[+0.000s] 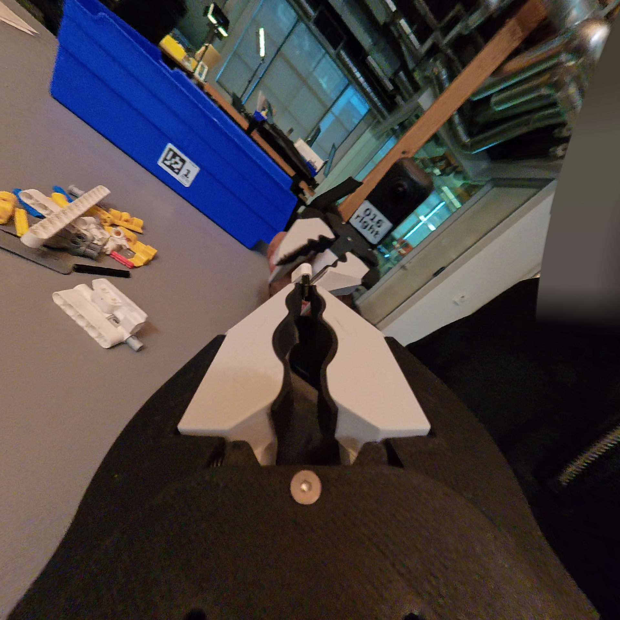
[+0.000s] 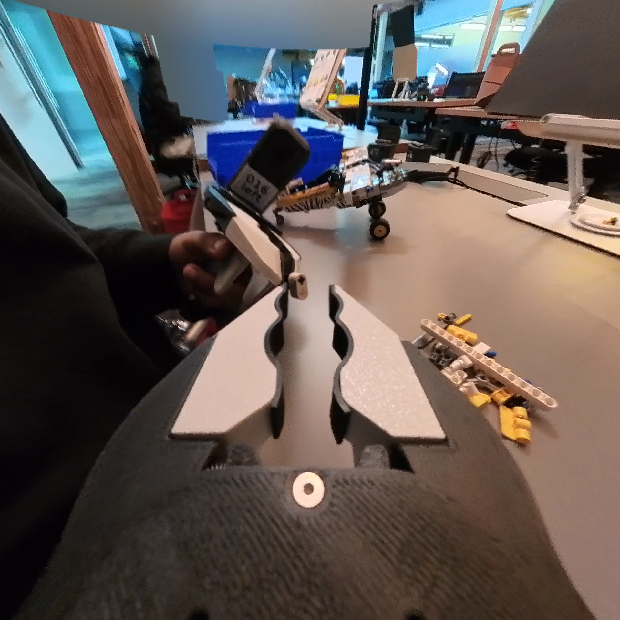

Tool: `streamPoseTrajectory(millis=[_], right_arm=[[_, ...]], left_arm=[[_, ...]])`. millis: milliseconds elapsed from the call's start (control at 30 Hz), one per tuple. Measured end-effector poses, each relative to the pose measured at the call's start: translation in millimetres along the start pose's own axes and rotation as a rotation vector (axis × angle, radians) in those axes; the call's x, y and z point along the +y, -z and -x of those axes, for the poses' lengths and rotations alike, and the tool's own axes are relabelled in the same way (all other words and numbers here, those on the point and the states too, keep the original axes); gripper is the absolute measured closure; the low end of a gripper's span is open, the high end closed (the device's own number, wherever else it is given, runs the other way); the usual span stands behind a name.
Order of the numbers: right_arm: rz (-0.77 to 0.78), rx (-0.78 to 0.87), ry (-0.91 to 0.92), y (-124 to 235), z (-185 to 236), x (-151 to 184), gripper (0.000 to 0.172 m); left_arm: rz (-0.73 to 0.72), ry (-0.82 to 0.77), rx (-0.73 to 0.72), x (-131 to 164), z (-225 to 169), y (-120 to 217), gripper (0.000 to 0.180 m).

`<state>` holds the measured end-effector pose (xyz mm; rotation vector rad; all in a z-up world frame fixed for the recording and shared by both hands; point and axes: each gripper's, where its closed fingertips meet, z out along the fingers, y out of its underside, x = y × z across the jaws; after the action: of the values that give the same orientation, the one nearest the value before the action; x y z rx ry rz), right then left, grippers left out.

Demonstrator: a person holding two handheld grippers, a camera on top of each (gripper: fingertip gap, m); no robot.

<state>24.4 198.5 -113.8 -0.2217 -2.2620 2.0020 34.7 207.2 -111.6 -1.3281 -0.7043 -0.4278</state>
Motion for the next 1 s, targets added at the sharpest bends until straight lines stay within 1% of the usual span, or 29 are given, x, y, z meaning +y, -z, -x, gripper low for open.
streamPoseTrajectory(millis=[33,100,200,233,267,333,433,533,667,767,833,900,1000], right_arm=[[-0.040,-0.025,-0.044,3,0,-5,0.141],[-0.167,-0.115,-0.167,9,4,-22,0.135],[-0.402,-0.217,-0.337,16,4,-46,0.140],[-0.444,-0.236,-0.370,16,4,-50,0.145],[-0.444,-0.246,-0.384,13,5,-50,0.150],[-0.406,-0.238,-0.386,7,5,-47,0.143],[-0.404,-0.248,-0.405,6,7,-46,0.143],[-0.424,-0.301,-0.425,5,14,-49,0.166],[-0.448,-0.277,-0.411,3,13,-51,0.167],[-0.526,-0.291,-0.476,7,10,-59,0.167],[-0.582,-0.302,-0.526,9,5,-63,0.167],[-0.606,-0.300,-0.547,10,3,-64,0.168],[-0.664,-0.323,-0.609,12,0,-66,0.168]], left_arm=[[-0.017,0.029,0.032,-2,-3,1,0.180],[-0.068,0.083,0.090,-9,-7,3,0.180],[-0.126,0.143,0.171,-15,-16,5,0.180],[-0.137,0.143,0.185,-15,-18,4,0.180],[-0.147,0.136,0.193,-16,-21,3,0.180],[-0.164,0.122,0.209,-17,-25,1,0.180],[-0.194,0.117,0.232,-22,-30,1,0.180],[-0.200,0.119,0.242,-23,-33,0,0.180],[-0.226,0.133,0.239,-25,-33,0,0.180],[-0.277,0.118,0.226,-30,-35,-1,0.179],[-0.316,0.133,0.222,-33,-35,-5,0.179],[-0.346,0.164,0.230,-35,-34,-7,0.179],[-0.354,0.162,0.222,-35,-35,-8,0.178]])
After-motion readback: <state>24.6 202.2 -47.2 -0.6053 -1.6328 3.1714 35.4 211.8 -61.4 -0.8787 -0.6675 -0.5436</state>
